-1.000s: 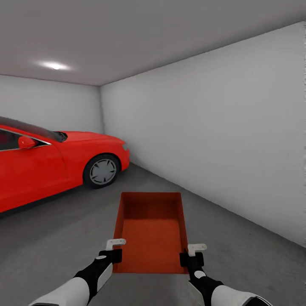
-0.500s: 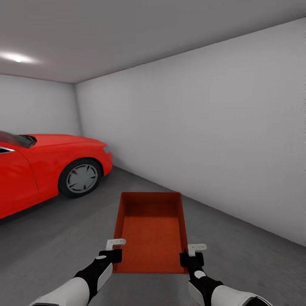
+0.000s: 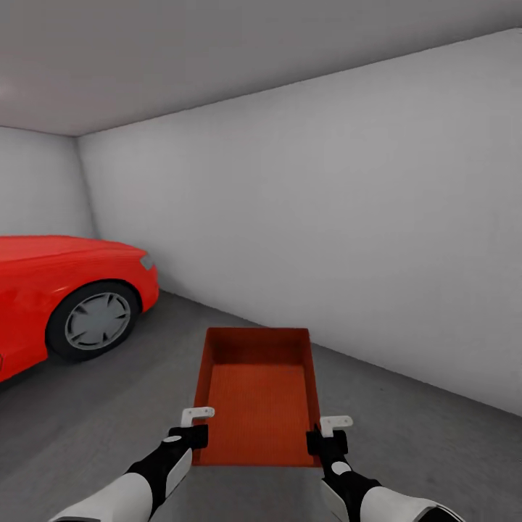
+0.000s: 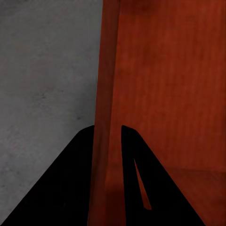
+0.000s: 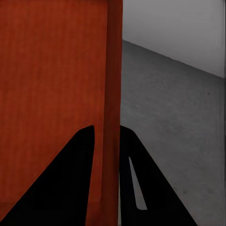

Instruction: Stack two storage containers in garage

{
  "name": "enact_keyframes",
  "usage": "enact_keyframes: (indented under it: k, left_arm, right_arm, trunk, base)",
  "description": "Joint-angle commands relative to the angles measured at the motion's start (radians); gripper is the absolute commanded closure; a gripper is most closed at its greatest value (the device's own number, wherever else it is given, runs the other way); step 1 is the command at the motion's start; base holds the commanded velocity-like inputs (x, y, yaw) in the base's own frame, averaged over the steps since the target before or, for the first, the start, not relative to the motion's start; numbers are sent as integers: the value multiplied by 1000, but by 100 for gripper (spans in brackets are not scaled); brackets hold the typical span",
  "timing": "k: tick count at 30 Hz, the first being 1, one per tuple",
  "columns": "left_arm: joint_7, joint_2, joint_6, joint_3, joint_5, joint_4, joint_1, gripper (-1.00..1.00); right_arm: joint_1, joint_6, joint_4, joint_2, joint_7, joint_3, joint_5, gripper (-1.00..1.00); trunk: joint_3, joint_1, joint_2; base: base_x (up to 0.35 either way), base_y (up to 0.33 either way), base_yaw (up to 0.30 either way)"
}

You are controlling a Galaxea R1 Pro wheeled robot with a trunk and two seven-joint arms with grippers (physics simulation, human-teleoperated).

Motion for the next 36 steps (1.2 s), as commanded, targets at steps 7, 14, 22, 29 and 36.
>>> enact_keyframes:
  k: [7, 14, 22, 29, 36]
  left_arm:
    - [9, 6, 4, 28, 0, 0, 0, 100]
    - [9, 6, 4, 28, 0, -1, 0, 100]
    - [9, 6, 5, 28, -1, 0, 0, 100]
    - [9, 6, 4, 28, 0, 0, 0, 100]
    - [9, 6, 4, 28, 0, -1, 0, 100]
  right_arm:
    - [-1, -6, -1, 0, -6, -34, -5, 100]
    - [-1, -6, -1, 0, -6, -34, -5, 100]
    - [-1, -6, -1, 0, -6, -34, -5, 100]
    - [-1, -6, -1, 0, -6, -34, -6, 100]
    - [-1, -6, -1, 0, -6, -34, -6, 100]
  trunk:
    - [-2, 1, -1]
    - [-2, 1, -1]
    - [-2, 1, -1]
    - [-2, 1, -1]
    - [-2, 1, -1]
  base:
    - [312, 189, -281]
    - [312, 189, -281]
    - [312, 190, -281]
    - [312, 190, -281]
    - [312, 190, -281]
